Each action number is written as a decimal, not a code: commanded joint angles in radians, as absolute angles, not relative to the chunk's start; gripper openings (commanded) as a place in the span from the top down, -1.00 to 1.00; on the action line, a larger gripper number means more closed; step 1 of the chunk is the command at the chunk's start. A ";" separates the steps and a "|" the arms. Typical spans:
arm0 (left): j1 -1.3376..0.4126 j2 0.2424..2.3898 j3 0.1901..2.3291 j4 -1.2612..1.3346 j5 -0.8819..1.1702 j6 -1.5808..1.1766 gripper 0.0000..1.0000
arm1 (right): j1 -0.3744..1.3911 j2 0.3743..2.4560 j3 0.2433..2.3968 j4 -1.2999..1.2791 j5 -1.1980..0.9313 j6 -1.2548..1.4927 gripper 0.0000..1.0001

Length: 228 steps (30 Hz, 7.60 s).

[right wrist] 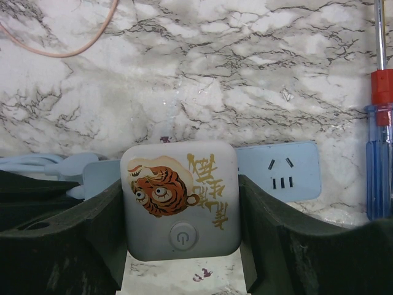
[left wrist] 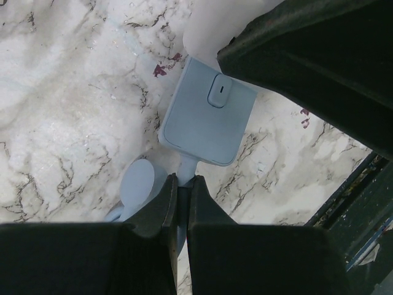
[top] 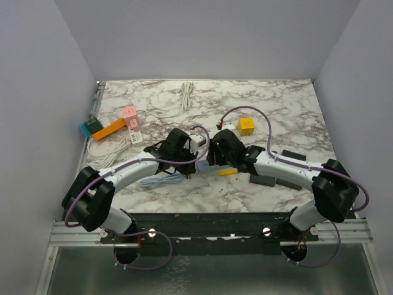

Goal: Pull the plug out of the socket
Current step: Remove the plug from the socket.

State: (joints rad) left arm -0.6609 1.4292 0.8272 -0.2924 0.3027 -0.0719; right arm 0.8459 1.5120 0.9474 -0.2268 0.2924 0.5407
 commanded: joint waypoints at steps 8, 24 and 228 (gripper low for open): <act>-0.698 1.406 0.827 -0.297 0.114 -0.059 1.00 | 0.616 1.530 0.965 -0.233 -0.058 0.525 0.99; -0.729 1.433 0.847 -0.302 0.141 -0.065 1.00 | 0.633 1.556 1.014 -0.311 0.057 0.492 0.99; -0.586 1.457 0.822 -0.200 0.494 -0.131 1.00 | 0.773 1.312 0.723 0.110 0.010 0.489 -0.75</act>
State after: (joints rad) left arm -0.5892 1.4460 0.8219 -0.2222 0.4782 -0.1200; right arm 0.7609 1.3071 0.7593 -0.0017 -0.0135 0.4950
